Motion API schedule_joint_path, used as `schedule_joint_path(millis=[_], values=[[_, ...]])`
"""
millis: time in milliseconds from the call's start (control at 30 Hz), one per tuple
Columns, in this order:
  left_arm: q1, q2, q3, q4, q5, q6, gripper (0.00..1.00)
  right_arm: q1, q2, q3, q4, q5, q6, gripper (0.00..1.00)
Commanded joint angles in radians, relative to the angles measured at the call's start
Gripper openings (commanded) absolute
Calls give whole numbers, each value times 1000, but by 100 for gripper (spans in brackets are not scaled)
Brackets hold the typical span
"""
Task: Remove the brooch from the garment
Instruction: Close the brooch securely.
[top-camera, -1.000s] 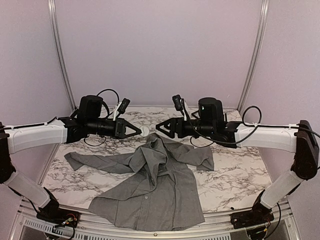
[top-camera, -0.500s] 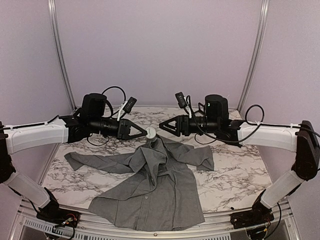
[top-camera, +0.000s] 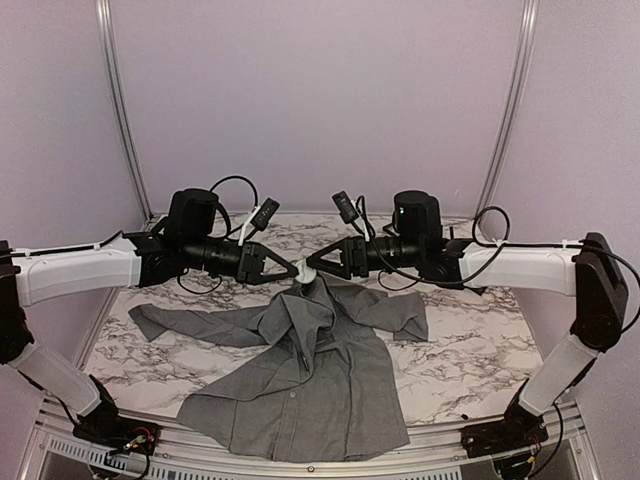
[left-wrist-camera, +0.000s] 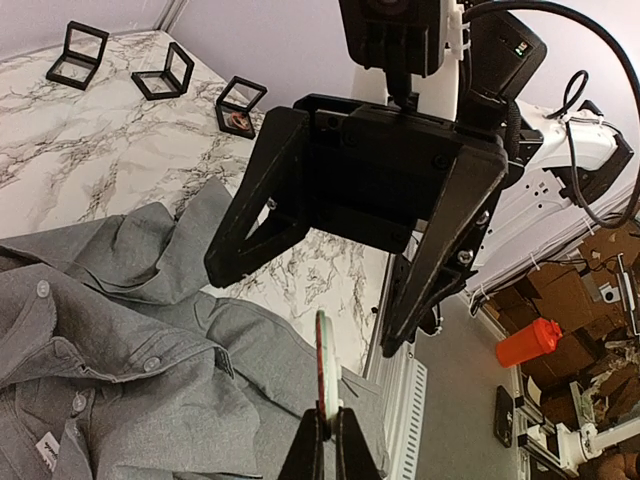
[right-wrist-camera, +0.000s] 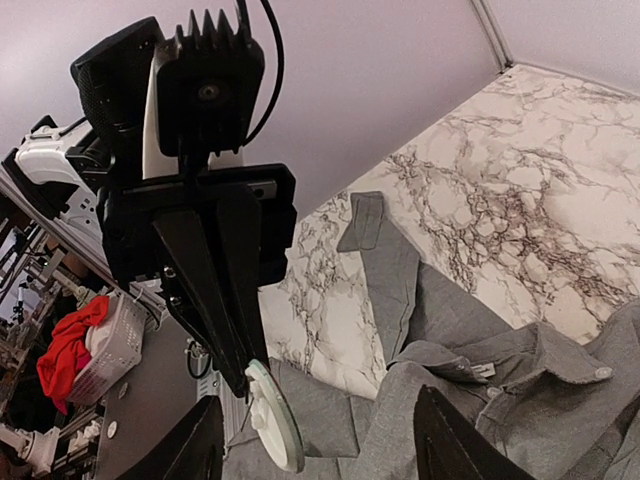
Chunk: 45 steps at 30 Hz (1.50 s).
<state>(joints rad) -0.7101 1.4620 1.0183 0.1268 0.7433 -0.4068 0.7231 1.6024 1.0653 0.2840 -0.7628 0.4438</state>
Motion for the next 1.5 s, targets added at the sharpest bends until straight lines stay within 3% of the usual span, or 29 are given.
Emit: schedule_joint_path(millis=[0,267,767,933,1067,1467], values=[[-6,15,22,10,33,11,0,25,30,54,19,-42,-9,59],[-6,11,14,10,40,9,0,29,31,50,12,-76,-40,45],[-6,8,7,23,59,-12,0,47,40,57,-11,-82,-76,32],[-6,7,3,33,66,-24,0,47,43,59,-13,-81,-76,20],[-6,7,-14,101,81,-78,0,46,43,58,-11,-78,-77,13],[-8,11,-86,345,110,-262,0,53,42,50,22,-47,-61,12]])
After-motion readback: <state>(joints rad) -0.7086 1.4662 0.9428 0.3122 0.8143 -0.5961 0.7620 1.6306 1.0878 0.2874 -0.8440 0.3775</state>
